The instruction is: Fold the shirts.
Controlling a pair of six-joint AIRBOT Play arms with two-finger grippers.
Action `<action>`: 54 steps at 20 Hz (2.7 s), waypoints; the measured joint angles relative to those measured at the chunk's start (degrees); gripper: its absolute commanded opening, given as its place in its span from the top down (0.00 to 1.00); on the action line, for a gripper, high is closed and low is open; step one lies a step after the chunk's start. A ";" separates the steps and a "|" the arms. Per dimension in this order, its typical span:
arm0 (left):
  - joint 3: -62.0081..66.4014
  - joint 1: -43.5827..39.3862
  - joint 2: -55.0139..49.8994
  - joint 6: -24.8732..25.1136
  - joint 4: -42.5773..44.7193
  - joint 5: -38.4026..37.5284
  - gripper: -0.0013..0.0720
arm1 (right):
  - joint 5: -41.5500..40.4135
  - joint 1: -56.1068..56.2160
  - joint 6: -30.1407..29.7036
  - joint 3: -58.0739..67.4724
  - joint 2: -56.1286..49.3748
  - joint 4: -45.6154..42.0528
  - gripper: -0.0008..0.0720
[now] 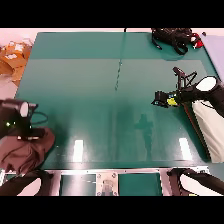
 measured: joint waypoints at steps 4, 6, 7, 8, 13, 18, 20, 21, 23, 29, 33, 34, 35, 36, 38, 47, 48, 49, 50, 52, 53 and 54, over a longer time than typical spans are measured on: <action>18.14 -10.32 1.38 0.46 -6.01 -2.49 0.95 | 0.00 0.00 0.00 0.00 0.00 0.00 0.96; 26.80 -17.64 1.46 -0.17 -9.99 -0.44 0.95 | 0.00 0.00 0.02 0.00 0.00 0.00 0.96; 29.90 -21.33 1.44 -0.39 -11.52 1.99 0.95 | 0.00 0.00 0.02 0.00 0.00 0.00 0.96; 32.37 -25.11 1.31 -0.61 -13.20 4.92 0.95 | 0.00 0.00 0.02 0.00 0.00 0.00 0.96; 37.18 -36.96 -4.81 0.72 -22.05 19.26 0.20 | 0.00 -0.02 0.02 0.00 0.00 0.09 0.96; 38.21 -38.60 -13.77 2.78 -28.63 23.12 0.04 | 2.45 -0.28 0.02 0.57 0.00 0.70 0.57; 38.56 -36.33 -15.17 2.95 -29.18 20.94 0.04 | 3.50 -1.84 -0.02 1.88 0.00 0.59 0.39; 38.66 -34.73 -15.58 3.06 -29.51 19.04 0.00 | 3.96 -3.04 -0.07 2.60 0.00 0.59 0.28; 38.14 -31.69 -16.17 2.99 -29.86 15.54 0.00 | 4.33 -6.43 -0.11 3.72 -0.13 0.52 0.29; 32.57 -27.78 -18.38 2.27 -32.22 25.55 0.02 | 4.68 -14.73 -1.46 4.63 -6.99 0.39 0.34; 33.09 -27.36 -25.27 6.10 -40.11 36.70 0.02 | 4.76 -14.78 -2.49 4.00 -13.97 0.44 0.34; 34.01 -27.26 -27.43 7.52 -42.18 38.58 0.02 | 4.76 -14.27 -2.64 3.78 -15.43 0.44 0.34; 35.01 -27.21 -29.53 8.98 -44.30 39.78 0.02 | 4.83 -13.53 -2.71 3.61 -16.87 0.61 0.34; 36.13 -27.28 -31.47 10.36 -46.29 41.18 0.02 | 4.83 -12.66 -2.78 3.43 -18.12 0.59 0.34; 38.49 -27.50 -35.30 12.81 -50.10 43.01 0.02 | 5.33 -10.14 -2.95 3.34 -20.31 1.57 0.54; 42.86 -28.81 -45.05 21.92 -65.26 41.59 0.87 | 1.90 -3.76 -3.15 4.31 -23.65 1.62 0.96; 42.97 -28.92 -45.55 22.56 -65.59 40.44 0.95 | 1.68 -3.72 -3.15 4.42 -23.69 1.55 0.96; 43.06 -28.85 -45.97 23.23 -65.57 38.91 0.95 | 1.60 -3.72 -3.15 4.50 -23.69 1.51 0.96; 43.21 -28.41 -46.10 23.67 -65.46 37.05 0.95 | 1.55 -3.91 -3.17 4.52 -23.65 1.42 0.96; 44.24 -26.69 -45.38 23.93 -65.09 32.96 0.95 | 1.90 -5.44 -3.17 5.05 -23.08 1.18 0.96; 44.96 -25.55 -44.30 24.00 -64.74 30.99 0.95 | 2.21 -6.54 -3.19 5.51 -22.47 0.31 0.96; 45.86 -24.20 -42.49 23.89 -64.13 28.85 0.95 | 2.58 -7.91 -3.19 6.14 -21.64 -0.85 0.96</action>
